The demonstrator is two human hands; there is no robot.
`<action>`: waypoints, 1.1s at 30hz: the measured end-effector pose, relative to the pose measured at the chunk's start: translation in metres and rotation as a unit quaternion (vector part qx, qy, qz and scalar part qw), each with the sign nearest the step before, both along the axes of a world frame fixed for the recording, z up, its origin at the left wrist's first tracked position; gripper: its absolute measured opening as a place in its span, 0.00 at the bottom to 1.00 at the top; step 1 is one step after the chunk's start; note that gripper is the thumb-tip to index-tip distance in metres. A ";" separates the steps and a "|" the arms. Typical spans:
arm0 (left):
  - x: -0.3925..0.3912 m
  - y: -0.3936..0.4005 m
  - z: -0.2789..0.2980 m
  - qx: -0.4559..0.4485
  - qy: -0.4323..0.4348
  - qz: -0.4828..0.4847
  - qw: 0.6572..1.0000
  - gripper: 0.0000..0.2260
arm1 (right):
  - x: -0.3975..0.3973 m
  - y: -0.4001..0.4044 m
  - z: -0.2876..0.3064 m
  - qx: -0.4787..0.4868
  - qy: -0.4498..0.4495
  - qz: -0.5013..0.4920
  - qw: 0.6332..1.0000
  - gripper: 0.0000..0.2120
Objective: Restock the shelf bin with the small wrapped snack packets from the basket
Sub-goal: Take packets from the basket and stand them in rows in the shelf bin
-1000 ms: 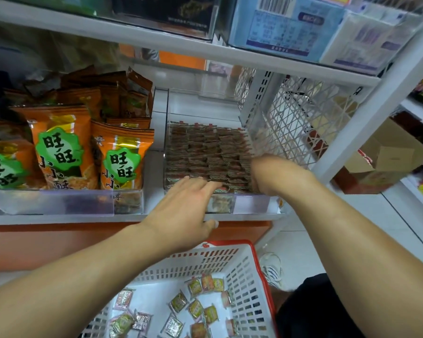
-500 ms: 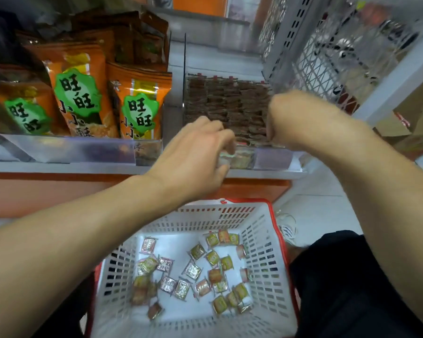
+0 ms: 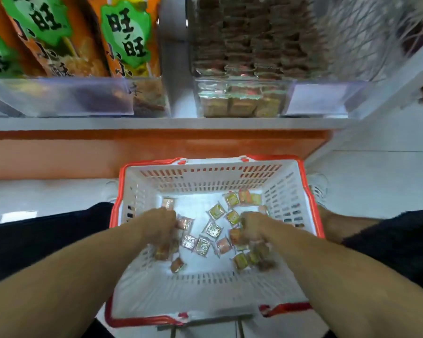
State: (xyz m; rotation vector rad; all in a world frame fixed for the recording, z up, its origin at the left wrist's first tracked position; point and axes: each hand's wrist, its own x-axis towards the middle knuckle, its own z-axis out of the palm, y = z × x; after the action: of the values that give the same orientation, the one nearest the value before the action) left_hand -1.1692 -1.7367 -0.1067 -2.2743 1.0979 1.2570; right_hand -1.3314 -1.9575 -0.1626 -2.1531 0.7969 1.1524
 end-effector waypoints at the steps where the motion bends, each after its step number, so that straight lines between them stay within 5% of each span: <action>1: -0.004 0.010 -0.017 0.008 -0.014 0.004 1.000 0.22 | -0.010 0.010 -0.018 -0.008 -0.012 -0.037 0.999 0.32; 5: -0.018 0.021 -0.066 0.021 -0.026 0.031 0.999 0.30 | -0.025 0.017 -0.061 -0.075 -0.035 -0.008 0.997 0.50; 11: -0.026 0.013 -0.093 0.014 -0.012 0.115 0.993 0.53 | -0.006 0.030 -0.078 -0.083 -0.111 0.115 0.984 0.57; 14: -0.029 0.004 -0.107 -0.042 0.027 0.156 0.986 0.48 | 0.006 0.043 -0.080 -0.046 -0.115 0.086 0.989 0.56; 17: -0.033 -0.005 -0.117 -0.088 0.022 0.209 0.974 0.32 | 0.019 0.054 -0.081 -0.008 -0.133 0.015 0.991 0.56; 21: -0.028 -0.016 -0.122 -0.087 -0.060 0.144 0.984 0.25 | 0.041 0.057 -0.078 0.026 -0.113 -0.085 0.990 0.64; 26: -0.018 -0.029 -0.127 -0.049 -0.056 0.113 0.991 0.25 | 0.055 0.056 -0.071 0.014 -0.136 -0.042 0.990 0.53; 30: -0.022 -0.032 -0.131 -0.076 -0.001 0.214 0.974 0.24 | 0.057 0.061 -0.071 0.026 -0.163 -0.057 0.985 0.40; 33: -0.023 -0.031 -0.131 -0.071 0.062 0.285 0.954 0.32 | 0.051 0.064 -0.071 0.045 -0.173 -0.111 0.978 0.35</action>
State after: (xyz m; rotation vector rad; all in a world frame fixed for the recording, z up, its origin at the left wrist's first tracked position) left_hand -1.1920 -1.7674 -0.2375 -2.7734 0.5888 1.5861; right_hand -1.2805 -1.8937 -0.2336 -2.0497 0.7866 0.6638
